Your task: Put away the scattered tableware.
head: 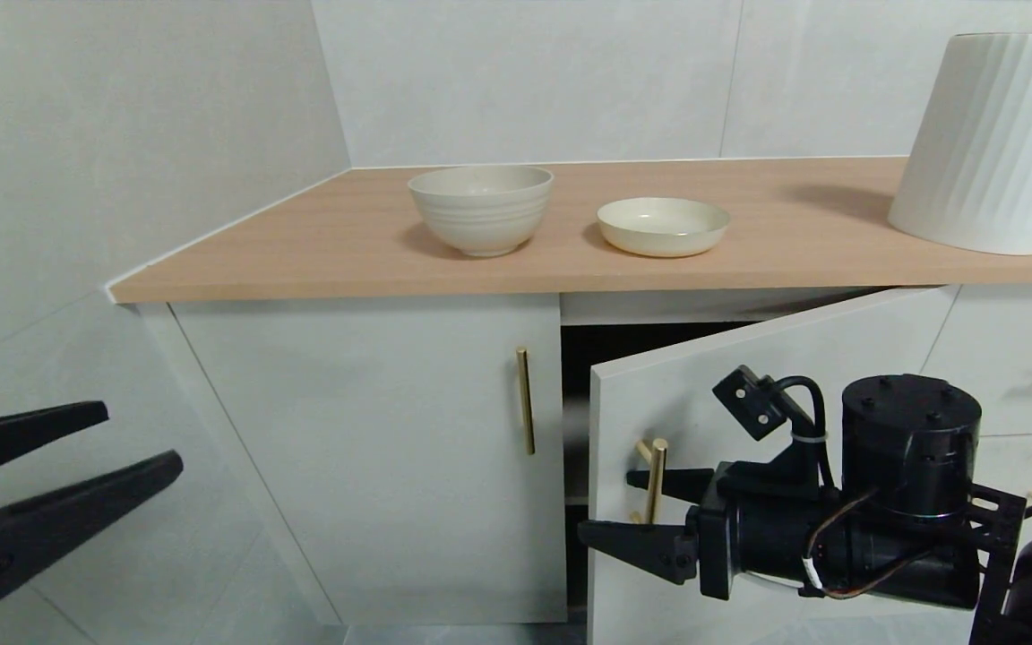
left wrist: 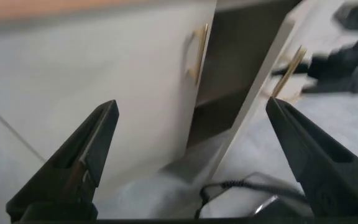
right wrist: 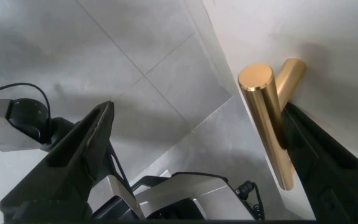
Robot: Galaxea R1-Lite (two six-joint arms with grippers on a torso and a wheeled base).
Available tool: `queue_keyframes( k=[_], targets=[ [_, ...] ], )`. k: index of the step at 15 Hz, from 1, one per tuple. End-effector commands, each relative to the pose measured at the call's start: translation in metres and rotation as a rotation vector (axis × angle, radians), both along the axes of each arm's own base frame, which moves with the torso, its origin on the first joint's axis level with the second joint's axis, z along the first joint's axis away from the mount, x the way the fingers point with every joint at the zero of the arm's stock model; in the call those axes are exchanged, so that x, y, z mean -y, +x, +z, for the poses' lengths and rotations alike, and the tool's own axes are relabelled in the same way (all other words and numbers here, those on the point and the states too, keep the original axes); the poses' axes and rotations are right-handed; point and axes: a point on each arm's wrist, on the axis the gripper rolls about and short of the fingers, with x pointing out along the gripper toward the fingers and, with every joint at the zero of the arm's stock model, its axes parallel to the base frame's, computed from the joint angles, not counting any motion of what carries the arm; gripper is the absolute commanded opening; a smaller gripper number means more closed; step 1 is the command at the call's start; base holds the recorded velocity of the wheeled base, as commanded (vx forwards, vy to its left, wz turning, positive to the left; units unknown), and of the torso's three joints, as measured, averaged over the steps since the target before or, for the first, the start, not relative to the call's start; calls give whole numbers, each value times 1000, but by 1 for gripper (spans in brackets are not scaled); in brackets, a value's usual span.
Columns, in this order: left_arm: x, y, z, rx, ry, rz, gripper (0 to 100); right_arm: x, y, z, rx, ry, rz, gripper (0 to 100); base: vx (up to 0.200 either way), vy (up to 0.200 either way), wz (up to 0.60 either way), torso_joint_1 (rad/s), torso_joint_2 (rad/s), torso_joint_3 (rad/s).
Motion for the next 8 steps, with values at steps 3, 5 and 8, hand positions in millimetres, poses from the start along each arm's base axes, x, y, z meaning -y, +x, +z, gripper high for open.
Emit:
queue_keyframes(
  k=[3,5,8],
  targets=[
    [44,66,-8,-282,-103,-269,100,-1,-1,0,2,1,5,100,0,0,0,0,0,0],
    [57,83,-25,-331,-91,-306,100,0,-1,0,1,0,5,100,0,0,0,0,0,0],
    [83,94,-65,-326,-79,-404,100,-1,-1,0,2,1,6,100,0,0,0,0,0,0]
  ],
)
